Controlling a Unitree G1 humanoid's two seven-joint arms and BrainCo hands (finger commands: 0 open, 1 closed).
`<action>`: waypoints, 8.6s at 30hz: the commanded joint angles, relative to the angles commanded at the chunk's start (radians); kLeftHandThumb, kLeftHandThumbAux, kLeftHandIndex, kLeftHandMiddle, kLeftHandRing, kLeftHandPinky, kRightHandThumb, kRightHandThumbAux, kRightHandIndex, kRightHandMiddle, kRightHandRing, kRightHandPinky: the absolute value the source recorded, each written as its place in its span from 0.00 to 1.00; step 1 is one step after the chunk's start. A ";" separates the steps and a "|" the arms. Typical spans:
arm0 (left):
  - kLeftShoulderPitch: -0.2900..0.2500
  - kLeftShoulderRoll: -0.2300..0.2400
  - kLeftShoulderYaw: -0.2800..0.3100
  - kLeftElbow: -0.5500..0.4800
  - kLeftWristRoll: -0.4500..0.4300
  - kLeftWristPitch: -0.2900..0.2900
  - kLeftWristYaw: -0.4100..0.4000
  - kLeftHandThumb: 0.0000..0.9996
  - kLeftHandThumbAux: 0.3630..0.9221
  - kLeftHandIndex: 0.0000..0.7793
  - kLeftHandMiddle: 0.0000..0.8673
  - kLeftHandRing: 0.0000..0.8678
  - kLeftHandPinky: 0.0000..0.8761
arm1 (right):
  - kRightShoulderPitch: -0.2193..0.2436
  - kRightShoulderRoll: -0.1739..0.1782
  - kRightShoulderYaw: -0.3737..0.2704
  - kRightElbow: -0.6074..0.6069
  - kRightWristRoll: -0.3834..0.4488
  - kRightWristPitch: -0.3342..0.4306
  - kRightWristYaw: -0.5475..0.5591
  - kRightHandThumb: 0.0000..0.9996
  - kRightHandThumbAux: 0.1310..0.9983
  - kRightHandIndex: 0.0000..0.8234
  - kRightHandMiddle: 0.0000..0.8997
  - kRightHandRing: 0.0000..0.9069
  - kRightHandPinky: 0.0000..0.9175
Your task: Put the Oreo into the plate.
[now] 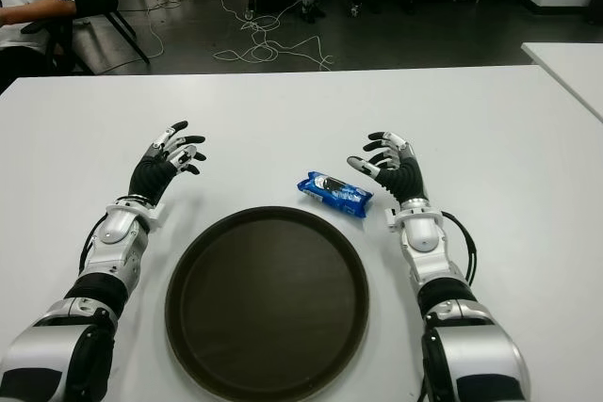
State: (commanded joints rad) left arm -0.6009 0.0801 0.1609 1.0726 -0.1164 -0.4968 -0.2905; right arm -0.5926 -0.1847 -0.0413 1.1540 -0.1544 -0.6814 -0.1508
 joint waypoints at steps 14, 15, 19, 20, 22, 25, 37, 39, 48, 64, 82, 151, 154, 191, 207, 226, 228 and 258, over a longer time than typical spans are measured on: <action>0.002 0.002 -0.014 -0.007 0.020 0.000 0.027 0.21 0.47 0.15 0.34 0.45 0.53 | 0.002 -0.030 0.059 -0.057 -0.119 -0.003 -0.195 0.00 0.50 0.16 0.17 0.16 0.12; 0.002 0.002 -0.015 -0.008 0.019 0.003 0.027 0.21 0.47 0.15 0.34 0.45 0.53 | 0.007 -0.044 0.088 -0.071 -0.168 0.007 -0.233 0.00 0.50 0.16 0.17 0.16 0.11; 0.003 0.002 -0.015 -0.012 0.013 0.008 0.023 0.23 0.47 0.14 0.34 0.45 0.53 | 0.019 -0.080 0.178 -0.117 -0.319 0.062 -0.359 0.00 0.46 0.03 0.03 0.03 0.05; 0.003 0.002 -0.015 -0.013 0.011 0.008 0.022 0.23 0.47 0.14 0.34 0.45 0.53 | 0.018 -0.088 0.205 -0.124 -0.363 0.090 -0.394 0.00 0.44 0.03 0.03 0.03 0.05; 0.004 0.001 -0.014 -0.014 0.009 0.008 0.021 0.24 0.47 0.14 0.34 0.44 0.53 | 0.016 -0.096 0.234 -0.130 -0.406 0.121 -0.431 0.00 0.38 0.01 0.01 0.01 0.05; 0.005 0.002 -0.016 -0.015 0.012 0.007 0.025 0.24 0.47 0.14 0.34 0.45 0.53 | 0.016 -0.107 0.267 -0.140 -0.450 0.163 -0.463 0.00 0.33 0.00 0.00 0.00 0.04; 0.007 0.009 -0.026 -0.019 0.021 0.011 0.034 0.22 0.50 0.14 0.34 0.45 0.54 | 0.046 -0.135 0.362 -0.250 -0.559 0.331 -0.491 0.09 0.19 0.00 0.00 0.00 0.09; 0.011 0.009 -0.027 -0.023 0.022 0.010 0.037 0.22 0.51 0.14 0.34 0.45 0.53 | 0.062 -0.133 0.370 -0.285 -0.559 0.352 -0.474 0.14 0.20 0.00 0.00 0.01 0.09; 0.017 0.001 -0.021 -0.034 0.008 0.011 0.026 0.23 0.52 0.14 0.33 0.44 0.51 | 0.098 -0.129 0.436 -0.421 -0.607 0.491 -0.379 0.26 0.23 0.00 0.00 0.02 0.09; 0.028 -0.007 -0.019 -0.061 -0.003 0.037 0.026 0.22 0.54 0.14 0.34 0.45 0.52 | 0.152 -0.128 0.522 -0.580 -0.721 0.668 -0.302 0.29 0.29 0.00 0.07 0.08 0.13; 0.033 -0.001 -0.022 -0.064 0.005 0.029 0.028 0.23 0.50 0.14 0.33 0.44 0.51 | 0.201 -0.113 0.564 -0.757 -0.798 0.865 -0.141 0.20 0.31 0.05 0.09 0.08 0.10; 0.030 0.007 -0.017 -0.058 0.005 0.021 0.019 0.22 0.53 0.14 0.34 0.44 0.53 | 0.067 -0.080 0.545 -0.467 -0.724 0.863 -0.129 0.21 0.36 0.05 0.13 0.17 0.26; 0.028 0.006 -0.016 -0.058 0.002 0.029 0.016 0.23 0.55 0.13 0.33 0.44 0.52 | 0.074 -0.067 0.556 -0.463 -0.727 0.864 -0.131 0.21 0.37 0.06 0.13 0.17 0.26; 0.027 0.004 -0.015 -0.062 0.001 0.041 0.018 0.25 0.53 0.14 0.34 0.46 0.55 | 0.049 -0.060 0.607 -0.363 -0.693 0.837 -0.091 0.00 0.51 0.25 0.30 0.39 0.37; 0.033 0.004 -0.014 -0.074 -0.002 0.051 0.015 0.25 0.51 0.13 0.33 0.44 0.54 | 0.008 -0.058 0.562 -0.264 -0.621 0.794 -0.101 0.00 0.58 0.30 0.33 0.39 0.39; 0.042 0.002 -0.013 -0.102 -0.008 0.061 0.010 0.26 0.53 0.14 0.34 0.44 0.54 | -0.031 -0.056 0.542 -0.240 -0.574 0.838 -0.037 0.00 0.49 0.25 0.24 0.24 0.25; 0.044 0.001 -0.012 -0.107 -0.008 0.064 0.010 0.27 0.55 0.14 0.34 0.44 0.55 | -0.033 -0.059 0.544 -0.243 -0.576 0.847 -0.023 0.00 0.47 0.25 0.22 0.22 0.24; 0.051 -0.004 -0.020 -0.113 -0.009 0.061 0.021 0.26 0.56 0.13 0.32 0.43 0.51 | -0.011 -0.100 0.586 -0.318 -0.627 0.886 -0.033 0.03 0.53 0.39 0.30 0.30 0.35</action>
State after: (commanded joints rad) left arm -0.5495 0.0761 0.1413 0.9600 -0.1257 -0.4356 -0.2692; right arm -0.6035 -0.2843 0.5446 0.8355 -0.7818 0.2042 -0.1841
